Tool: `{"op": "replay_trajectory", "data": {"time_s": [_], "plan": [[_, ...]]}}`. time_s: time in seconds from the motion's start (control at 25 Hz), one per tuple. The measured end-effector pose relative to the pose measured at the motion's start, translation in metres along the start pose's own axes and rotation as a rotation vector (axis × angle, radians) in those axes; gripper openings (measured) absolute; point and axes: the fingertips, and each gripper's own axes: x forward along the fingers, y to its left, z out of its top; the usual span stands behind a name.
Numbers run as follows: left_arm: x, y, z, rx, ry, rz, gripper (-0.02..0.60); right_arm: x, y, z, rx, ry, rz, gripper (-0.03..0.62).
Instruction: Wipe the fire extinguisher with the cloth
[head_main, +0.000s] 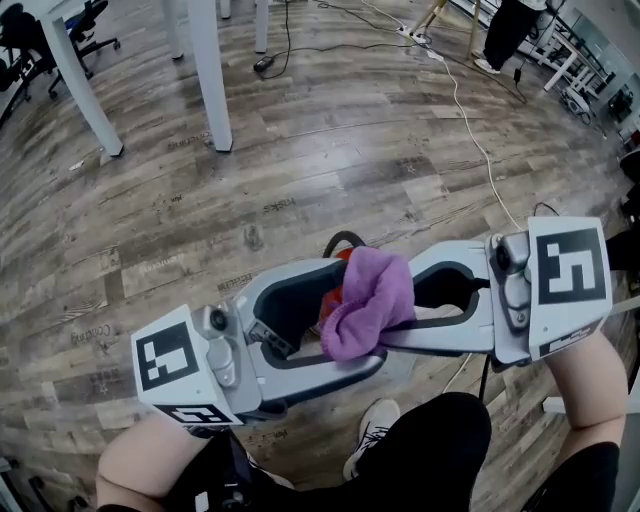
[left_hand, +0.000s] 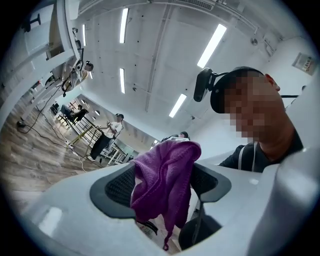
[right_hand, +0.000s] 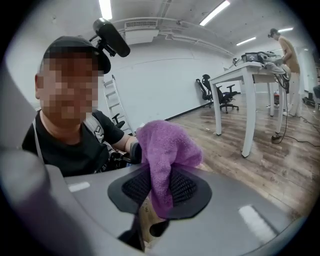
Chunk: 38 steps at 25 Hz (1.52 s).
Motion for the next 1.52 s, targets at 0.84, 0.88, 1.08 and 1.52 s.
{"op": "replay_trajectory", "data": {"time_s": [0.84,0.88,1.08,1.52], "plan": [[-0.058,0.057,0.016,-0.041,0.017,0.217,0.104,-0.057,-0.055,0.012,-0.012,-0.224,-0.245,0.023],[-0.061,0.066,0.009,-0.001,0.065,0.26,0.104,-0.071,-0.067,0.012,0.015,-0.288,-0.291,0.003],[-0.054,0.089,-0.044,0.085,0.298,0.365,0.106,-0.124,-0.135,-0.023,0.343,-0.717,-0.446,0.003],[-0.035,0.081,-0.086,-0.026,0.403,0.353,0.107,-0.129,-0.154,-0.078,0.521,-0.997,-0.491,0.003]]}}
